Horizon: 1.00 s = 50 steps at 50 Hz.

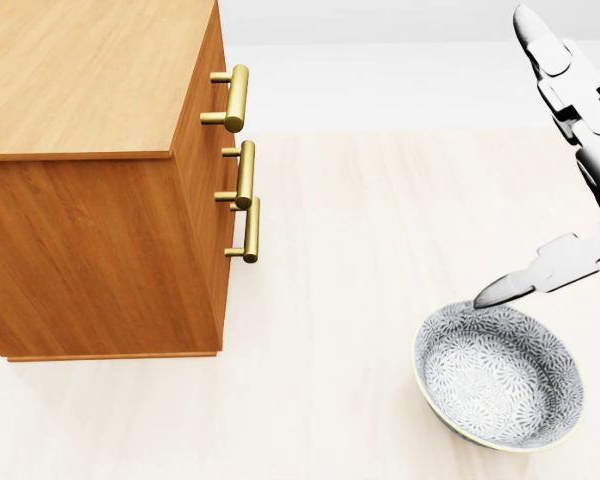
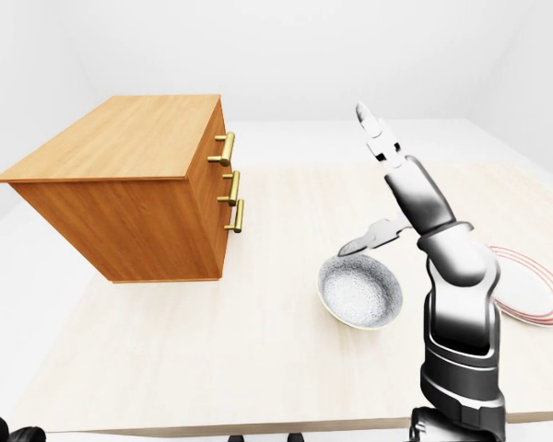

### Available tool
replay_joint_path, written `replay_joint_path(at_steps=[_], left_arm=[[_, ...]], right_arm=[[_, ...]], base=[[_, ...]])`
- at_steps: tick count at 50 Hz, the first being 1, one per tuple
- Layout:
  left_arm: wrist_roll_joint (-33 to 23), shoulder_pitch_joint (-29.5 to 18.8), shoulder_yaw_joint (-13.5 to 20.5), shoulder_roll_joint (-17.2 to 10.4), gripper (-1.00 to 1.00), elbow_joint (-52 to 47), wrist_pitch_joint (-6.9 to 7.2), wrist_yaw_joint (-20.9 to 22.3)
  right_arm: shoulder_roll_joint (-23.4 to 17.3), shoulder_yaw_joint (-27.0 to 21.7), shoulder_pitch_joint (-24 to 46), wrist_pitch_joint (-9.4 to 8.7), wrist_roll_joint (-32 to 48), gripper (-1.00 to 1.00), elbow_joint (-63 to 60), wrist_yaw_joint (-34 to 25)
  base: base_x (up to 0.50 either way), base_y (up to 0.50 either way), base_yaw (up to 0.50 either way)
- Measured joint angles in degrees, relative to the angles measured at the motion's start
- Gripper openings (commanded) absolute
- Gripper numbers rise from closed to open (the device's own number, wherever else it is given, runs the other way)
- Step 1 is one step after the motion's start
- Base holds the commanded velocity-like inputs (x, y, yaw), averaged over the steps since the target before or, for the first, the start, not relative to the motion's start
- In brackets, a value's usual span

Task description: Put the bowl on top of the cabinet.

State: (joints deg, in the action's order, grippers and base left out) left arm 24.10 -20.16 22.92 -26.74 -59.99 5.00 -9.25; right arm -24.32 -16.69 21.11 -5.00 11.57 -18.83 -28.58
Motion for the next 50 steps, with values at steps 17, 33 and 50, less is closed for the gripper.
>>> replay_joint_path(at_steps=[17, 33, 50], left_arm=[[-1.7, -1.6, -0.8, 1.7, 0.98, 0.0, 0.00, 1.4], [-0.3, -3.0, -1.0, 1.0, 0.98, 0.0, 0.00, 0.3], [-0.6, -3.7, -1.9, 1.4, 0.98, 0.0, 0.00, 0.3]], right_arm=[[-13.5, -4.9, 8.7, 0.00, 4.0, 1.00, 9.1, -11.4], [-11.2, -2.9, 2.7, 0.00, 11.1, 1.00, 11.5, -11.4], [-7.3, -0.8, 0.8, 0.00, 17.8, 1.00, 17.4, -11.4]], base=[[0.00, 0.00, 0.00], [0.00, 0.00, 0.00], [0.00, 0.00, 0.00]])
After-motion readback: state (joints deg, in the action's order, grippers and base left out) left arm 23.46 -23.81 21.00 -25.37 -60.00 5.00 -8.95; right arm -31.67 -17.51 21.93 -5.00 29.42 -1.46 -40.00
